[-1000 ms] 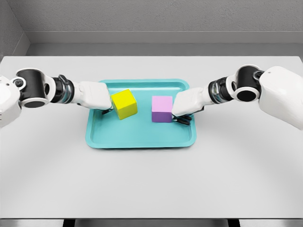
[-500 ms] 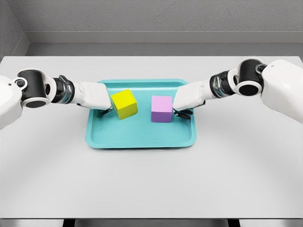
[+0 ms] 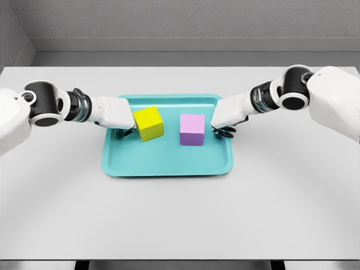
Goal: Push two cubes
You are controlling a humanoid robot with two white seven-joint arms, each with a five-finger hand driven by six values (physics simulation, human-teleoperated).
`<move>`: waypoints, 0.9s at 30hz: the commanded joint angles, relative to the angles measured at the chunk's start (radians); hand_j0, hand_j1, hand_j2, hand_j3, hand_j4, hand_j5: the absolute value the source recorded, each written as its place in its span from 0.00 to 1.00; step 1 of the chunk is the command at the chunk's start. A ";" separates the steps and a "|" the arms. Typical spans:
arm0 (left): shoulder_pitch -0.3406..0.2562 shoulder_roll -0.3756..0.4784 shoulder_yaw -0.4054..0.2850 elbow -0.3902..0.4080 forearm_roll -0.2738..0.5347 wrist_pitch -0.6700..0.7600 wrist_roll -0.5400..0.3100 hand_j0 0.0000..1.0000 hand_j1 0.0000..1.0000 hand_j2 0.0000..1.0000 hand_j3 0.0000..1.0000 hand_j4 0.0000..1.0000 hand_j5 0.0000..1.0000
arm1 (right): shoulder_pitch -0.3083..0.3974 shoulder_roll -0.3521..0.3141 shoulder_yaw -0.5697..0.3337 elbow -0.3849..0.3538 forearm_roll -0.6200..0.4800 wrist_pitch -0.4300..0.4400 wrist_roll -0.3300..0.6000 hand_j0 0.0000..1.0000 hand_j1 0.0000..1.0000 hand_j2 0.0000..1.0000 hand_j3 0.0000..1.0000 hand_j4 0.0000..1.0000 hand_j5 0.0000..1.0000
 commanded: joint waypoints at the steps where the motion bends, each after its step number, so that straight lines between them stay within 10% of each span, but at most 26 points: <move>1: 0.000 -0.006 0.000 0.006 0.000 0.000 0.001 0.46 0.46 0.46 0.46 0.46 0.46 | 0.000 0.019 0.020 0.005 0.003 0.002 0.000 0.13 0.13 0.13 0.13 0.13 0.13; 27: -0.018 -0.039 -0.001 0.045 -0.007 0.000 0.001 0.46 0.46 0.46 0.46 0.46 0.46 | -0.021 0.043 0.079 -0.002 0.024 0.002 0.000 0.13 0.13 0.13 0.13 0.13 0.13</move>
